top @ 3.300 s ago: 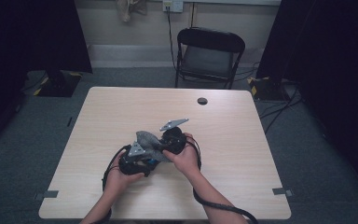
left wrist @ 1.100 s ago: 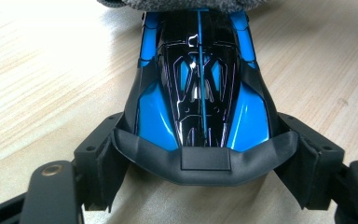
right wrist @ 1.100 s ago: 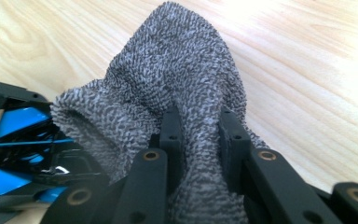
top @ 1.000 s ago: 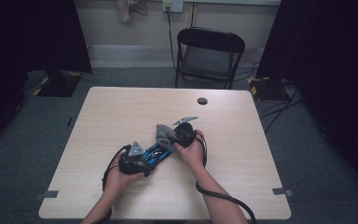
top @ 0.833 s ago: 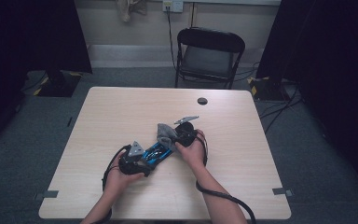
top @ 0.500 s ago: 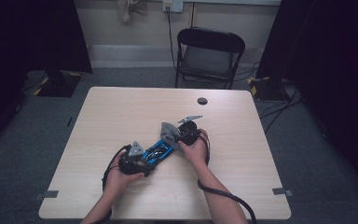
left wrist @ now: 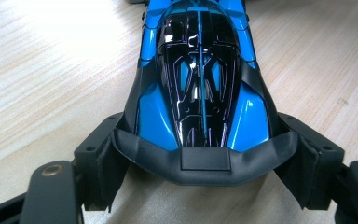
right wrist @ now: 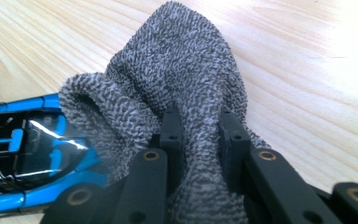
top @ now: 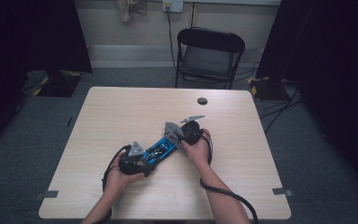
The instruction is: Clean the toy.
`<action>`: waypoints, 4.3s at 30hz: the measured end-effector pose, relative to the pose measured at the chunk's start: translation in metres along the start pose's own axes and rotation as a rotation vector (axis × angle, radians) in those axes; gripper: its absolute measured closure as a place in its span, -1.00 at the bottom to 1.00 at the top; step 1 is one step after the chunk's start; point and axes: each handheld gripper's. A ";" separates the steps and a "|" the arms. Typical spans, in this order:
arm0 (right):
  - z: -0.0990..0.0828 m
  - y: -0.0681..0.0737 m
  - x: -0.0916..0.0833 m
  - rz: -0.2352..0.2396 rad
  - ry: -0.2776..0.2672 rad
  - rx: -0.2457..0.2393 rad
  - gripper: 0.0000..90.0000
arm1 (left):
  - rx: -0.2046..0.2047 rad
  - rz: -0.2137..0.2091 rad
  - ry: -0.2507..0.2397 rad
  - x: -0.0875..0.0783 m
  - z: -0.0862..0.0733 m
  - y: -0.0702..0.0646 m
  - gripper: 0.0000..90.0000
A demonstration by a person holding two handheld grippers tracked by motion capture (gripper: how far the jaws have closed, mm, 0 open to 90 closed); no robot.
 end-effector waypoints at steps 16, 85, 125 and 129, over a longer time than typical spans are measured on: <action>-0.001 -0.025 -0.018 -0.042 -0.027 0.046 0.68 | -0.001 0.000 0.001 0.000 0.000 0.000 -0.46; 0.016 0.057 -0.017 0.175 -0.087 -0.132 0.67 | -0.002 0.001 0.001 0.000 0.000 0.000 -0.46; 0.018 0.020 0.000 0.099 -0.007 -0.036 0.67 | -0.003 0.003 0.001 0.000 0.000 -0.001 -0.46; 0.017 0.016 0.001 0.094 -0.011 -0.014 0.67 | -0.003 0.003 0.001 0.000 0.000 -0.001 -0.46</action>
Point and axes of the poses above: each handheld gripper's, and its own axes: x roughly forward along the jaws, z roughly out of its top, y roughly to its left, and after that the axes turned 15 degrees about -x, right-handed
